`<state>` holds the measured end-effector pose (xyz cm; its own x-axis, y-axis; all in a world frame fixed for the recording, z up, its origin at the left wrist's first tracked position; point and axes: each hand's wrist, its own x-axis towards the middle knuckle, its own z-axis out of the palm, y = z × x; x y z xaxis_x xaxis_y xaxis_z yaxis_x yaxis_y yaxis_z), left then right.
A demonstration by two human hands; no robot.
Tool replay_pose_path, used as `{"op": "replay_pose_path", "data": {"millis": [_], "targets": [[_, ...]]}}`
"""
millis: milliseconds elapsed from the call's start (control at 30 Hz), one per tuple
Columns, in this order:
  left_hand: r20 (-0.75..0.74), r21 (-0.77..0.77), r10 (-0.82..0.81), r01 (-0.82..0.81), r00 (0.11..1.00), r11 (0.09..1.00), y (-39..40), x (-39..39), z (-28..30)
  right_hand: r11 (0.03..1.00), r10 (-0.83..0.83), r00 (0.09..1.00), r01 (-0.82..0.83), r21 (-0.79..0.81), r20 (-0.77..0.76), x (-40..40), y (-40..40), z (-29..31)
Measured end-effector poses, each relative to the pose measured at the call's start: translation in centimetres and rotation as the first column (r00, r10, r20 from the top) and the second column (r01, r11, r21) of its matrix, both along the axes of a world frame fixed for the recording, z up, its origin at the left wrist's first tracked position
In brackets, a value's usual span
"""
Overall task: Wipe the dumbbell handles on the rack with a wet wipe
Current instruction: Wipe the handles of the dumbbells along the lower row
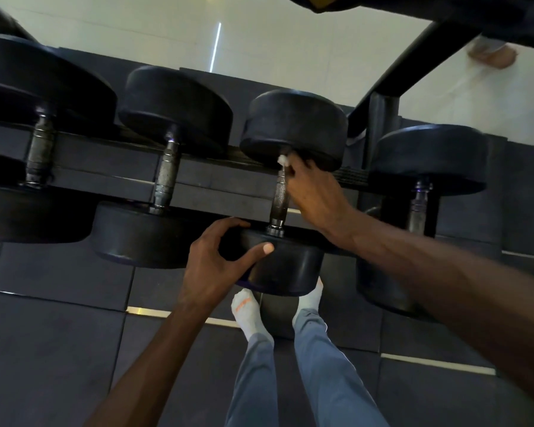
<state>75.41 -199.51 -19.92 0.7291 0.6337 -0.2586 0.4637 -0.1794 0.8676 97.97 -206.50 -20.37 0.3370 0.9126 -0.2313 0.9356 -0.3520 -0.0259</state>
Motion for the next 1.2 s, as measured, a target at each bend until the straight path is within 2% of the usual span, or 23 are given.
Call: {"op": "replay_pose_path", "data": {"millis": [67,100,133,167,200,233,267,300,333,400,467,567,667,733,800,900,1000,1067,1133,1200], "targets": [[0.003,-0.005,0.003,-0.003,1.0,1.0,-0.1,0.0,0.0,0.946,-0.222,0.956,0.26,0.196,-0.192,-0.7,-0.9,-1.5],[0.005,-0.008,0.003,-0.003,1.0,1.0,-0.1,0.0,0.0,0.867,-0.322,0.887,0.417,0.273,-0.33,-1.0,-1.0,-2.1],[0.007,-0.013,0.002,-0.002,1.0,1.0,-0.1,-0.1,-0.1,0.748,-0.414,0.783,0.583,0.317,-0.464,-1.1,-0.9,-2.9],[0.009,-0.019,0.001,0.0,1.0,1.0,-0.1,-0.2,-0.1,0.583,-0.484,0.633,0.748,0.316,-0.604,-1.1,-0.7,-3.3],[0.012,-0.022,-0.001,0.002,1.0,1.0,-0.1,-0.2,-0.2,0.395,-0.519,0.431,0.887,0.24,-0.738,-0.9,-0.2,-3.9],[0.011,-0.023,-0.004,0.004,1.0,1.0,-0.1,-0.3,-0.3,0.23,-0.488,0.213,0.967,0.11,-0.847,-0.7,0.2,-4.4],[0.009,-0.026,-0.008,0.009,1.0,1.0,-0.1,-0.3,-0.4,0.107,-0.407,0.009,0.994,-0.038,-0.913,-0.4,0.6,-5.2],[0.007,-0.029,-0.013,0.013,1.0,0.999,-0.1,-0.4,-0.4,0.032,-0.317,-0.156,0.984,-0.175,-0.936,0.0,0.9,-5.8],[0.007,-0.029,-0.015,0.015,1.0,0.999,-0.1,-0.3,-0.4,0.012,-0.234,-0.292,0.953,-0.303,-0.928,0.5,1.1,-6.2],[0.003,-0.029,-0.021,0.021,1.0,0.999,-0.1,-0.3,-0.3,0.052,-0.146,-0.488,0.865,-0.499,-0.86,1.5,1.6,-6.0],[-0.002,-0.035,-0.022,0.022,1.0,0.999,0.0,-0.3,-0.2,0.127,-0.16,-0.525,0.829,-0.545,-0.836,2.1,1.7,-5.0],[0.003,-0.045,-0.014,0.014,1.0,0.999,-0.1,-0.2,0.0,0.277,-0.15,-0.492,0.811,-0.515,-0.857,2.6,0.2,-3.4],[0.002,-0.05,-0.006,0.007,1.0,0.999,-0.1,-0.1,0.2,0.365,-0.085,-0.506,0.786,-0.499,-0.858,2.8,-1.5,-3.3],[0.002,-0.048,-0.008,0.008,1.0,0.999,-0.1,0.0,0.3,0.357,-0.077,-0.467,0.812,-0.462,-0.881,2.8,-1.3,-3.6],[-0.001,-0.045,-0.014,0.014,1.0,0.999,-0.1,0.0,0.3,0.292,-0.079,-0.451,0.842,-0.453,-0.889,2.4,-0.5,-4.5],[0.007,-0.052,-0.009,0.01,1.0,0.999,-0.1,0.0,0.4,0.201,-0.045,-0.596,0.78,-0.592,-0.801,2.0,0.6,-6.2],[-0.004,-0.039,-0.01,0.01,1.0,0.999,-0.1,0.1,0.3,0.242,-0.055,-0.726,0.657,-0.714,-0.686,1.9,1.7,-7.0],[-0.003,-0.039,-0.005,0.004,1.0,0.999,-0.1,0.1,0.3,0.225,0.067,-0.798,0.597,-0.77,-0.599,1.9,2.2,-7.2],[-0.009,-0.05,0.002,-0.002,1.0,0.999,-0.1,0.2,0.4,0.199,0.134,-0.817,0.577,-0.792,-0.561,1.6,2.3,-7.1],[-0.014,-0.057,0.005,-0.006,1.0,0.998,-0.2,0.2,0.5,0.176,0.067,-0.78,0.623,-0.762,-0.622,1.4,1.5,-7.1]]}}
